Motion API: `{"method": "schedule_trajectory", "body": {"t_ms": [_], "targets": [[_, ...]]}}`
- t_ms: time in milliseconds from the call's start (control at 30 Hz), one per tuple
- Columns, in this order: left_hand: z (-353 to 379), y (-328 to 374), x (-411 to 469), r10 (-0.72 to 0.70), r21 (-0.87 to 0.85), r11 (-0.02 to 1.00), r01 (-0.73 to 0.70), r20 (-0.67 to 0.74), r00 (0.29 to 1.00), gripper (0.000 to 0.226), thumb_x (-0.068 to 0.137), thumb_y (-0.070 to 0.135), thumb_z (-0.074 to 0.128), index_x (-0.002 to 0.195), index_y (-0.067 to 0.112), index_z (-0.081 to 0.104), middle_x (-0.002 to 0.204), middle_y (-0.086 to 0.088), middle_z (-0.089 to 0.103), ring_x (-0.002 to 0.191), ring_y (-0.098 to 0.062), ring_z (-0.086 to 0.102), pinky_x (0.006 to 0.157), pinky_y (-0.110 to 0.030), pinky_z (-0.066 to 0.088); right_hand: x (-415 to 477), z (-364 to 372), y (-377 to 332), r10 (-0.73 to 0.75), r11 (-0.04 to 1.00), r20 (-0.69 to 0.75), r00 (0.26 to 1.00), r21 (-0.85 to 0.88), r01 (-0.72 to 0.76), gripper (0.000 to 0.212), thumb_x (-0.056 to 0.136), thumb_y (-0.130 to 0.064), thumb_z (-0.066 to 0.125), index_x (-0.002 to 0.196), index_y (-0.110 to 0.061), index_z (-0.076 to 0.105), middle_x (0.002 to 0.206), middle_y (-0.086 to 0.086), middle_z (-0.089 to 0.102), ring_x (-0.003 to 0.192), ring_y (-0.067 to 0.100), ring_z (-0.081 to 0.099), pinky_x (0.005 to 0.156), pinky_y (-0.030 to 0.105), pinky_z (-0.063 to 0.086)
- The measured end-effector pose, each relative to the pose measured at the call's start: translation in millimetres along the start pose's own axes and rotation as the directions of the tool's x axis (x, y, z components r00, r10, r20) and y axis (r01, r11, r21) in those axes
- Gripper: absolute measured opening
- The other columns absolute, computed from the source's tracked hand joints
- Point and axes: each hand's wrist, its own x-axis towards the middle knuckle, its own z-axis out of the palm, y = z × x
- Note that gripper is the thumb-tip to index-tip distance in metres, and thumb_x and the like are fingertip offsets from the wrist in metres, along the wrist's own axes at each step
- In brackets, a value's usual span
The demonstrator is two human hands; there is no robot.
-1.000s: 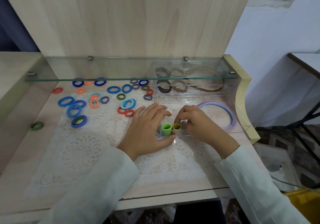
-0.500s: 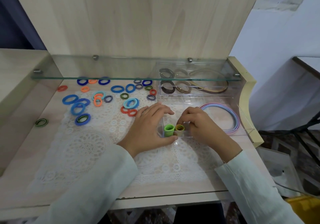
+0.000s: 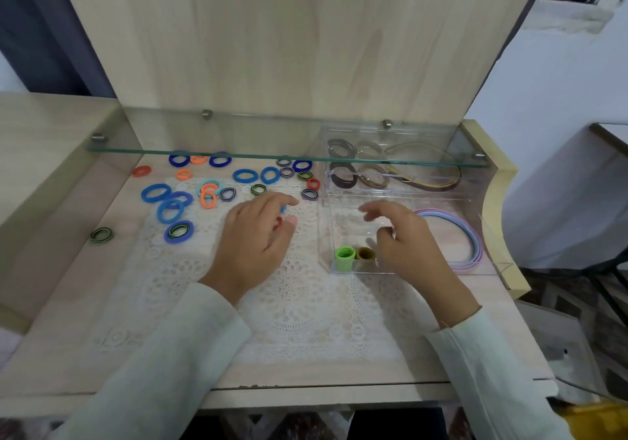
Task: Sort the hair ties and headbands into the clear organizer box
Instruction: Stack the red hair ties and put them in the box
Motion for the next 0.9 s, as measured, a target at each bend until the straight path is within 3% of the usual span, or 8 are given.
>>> {"method": "schedule_trajectory", "body": {"t_ms": [133, 267, 433, 500, 600, 733, 900], "targets": [[-13.5, -24.5, -2.1, -0.033, 0.194, 0.980, 0.039, -0.032, 0.999, 0.037, 0.092, 0.039, 0.040, 0.120, 0.024, 0.058, 0.122, 0.009, 0.062, 0.114, -0.014, 0.056, 0.105, -0.043, 0.035, -0.6, 18.8, -36.9, 0.081, 0.958, -0.102, 0.991, 0.284, -0.049, 0.042, 0.091, -0.005, 0.047, 0.130, -0.020, 0.050, 0.117, -0.008, 0.060, 0.095, 0.005, 0.058, 0.077, 0.001, 0.038], [-25.0, -40.7, -4.4, -0.016, 0.316, 0.948, 0.024, -0.026, 1.000, 0.033, 0.090, 0.036, 0.043, 0.114, 0.026, 0.065, 0.118, 0.008, 0.064, 0.111, -0.016, 0.059, 0.101, -0.044, 0.035, -3.5, 48.9, -76.6, -0.009, 0.945, -0.132, 0.991, 0.323, 0.052, 0.042, 0.091, -0.009, 0.053, 0.132, -0.018, 0.048, 0.123, -0.007, 0.055, 0.114, 0.001, 0.048, 0.092, 0.007, 0.031], [-30.5, -55.6, -9.7, 0.036, 0.380, 0.924, -0.029, -0.012, 0.999, 0.036, 0.088, 0.040, 0.043, 0.108, 0.029, 0.071, 0.115, 0.005, 0.065, 0.109, -0.019, 0.061, 0.094, -0.043, 0.036, 5.2, 90.5, -99.6, -0.089, 0.967, -0.016, 0.996, 0.237, 0.090, 0.043, 0.088, -0.008, 0.054, 0.131, -0.012, 0.048, 0.128, 0.005, 0.049, 0.119, 0.016, 0.045, 0.094, 0.013, 0.030], [-30.2, -59.9, -12.5, 0.051, 0.371, 0.928, -0.039, -0.020, 0.999, 0.034, 0.087, 0.038, 0.046, 0.108, 0.029, 0.071, 0.118, 0.005, 0.065, 0.112, -0.018, 0.061, 0.093, -0.042, 0.037, 12.4, 102.6, -98.7, -0.096, 0.973, 0.003, 0.995, 0.212, 0.093, 0.035, 0.083, -0.004, 0.052, 0.118, -0.008, 0.055, 0.119, 0.009, 0.050, 0.112, 0.024, 0.048, 0.095, 0.024, 0.038], [-28.4, -63.6, -14.4, 0.035, 0.344, 0.939, -0.024, -0.028, 0.999, 0.034, 0.088, 0.038, 0.046, 0.108, 0.030, 0.072, 0.121, 0.006, 0.064, 0.116, -0.016, 0.059, 0.092, -0.040, 0.036, 22.7, 115.2, -92.9, -0.150, 0.986, -0.052, 0.987, 0.060, 0.153, 0.028, 0.074, -0.008, 0.049, 0.099, -0.005, 0.060, 0.105, 0.011, 0.055, 0.096, 0.029, 0.049, 0.083, 0.043, 0.046], [-25.8, -65.5, -15.2, 0.032, 0.312, 0.950, -0.011, -0.062, 0.998, 0.032, 0.088, 0.036, 0.048, 0.110, 0.031, 0.071, 0.122, 0.007, 0.064, 0.115, -0.014, 0.059, 0.092, -0.041, 0.038, 29.6, 127.5, -82.7, -0.161, 0.979, -0.129, 0.979, -0.145, 0.142, 0.028, 0.069, -0.003, 0.059, 0.096, -0.004, 0.061, 0.099, 0.015, 0.055, 0.090, 0.033, 0.050, 0.075, 0.046, 0.047], [-22.4, -64.9, -15.1, 0.082, 0.328, 0.942, -0.068, -0.028, 0.996, 0.034, 0.089, 0.035, 0.049, 0.117, 0.032, 0.069, 0.124, 0.005, 0.063, 0.118, -0.015, 0.057, 0.094, -0.040, 0.038, 29.7, 135.0, -71.8, -0.129, 0.980, -0.169, 0.977, -0.170, 0.100, 0.027, 0.073, -0.011, 0.055, 0.098, -0.005, 0.063, 0.098, 0.015, 0.056, 0.088, 0.033, 0.049, 0.072, 0.044, 0.047]]}}
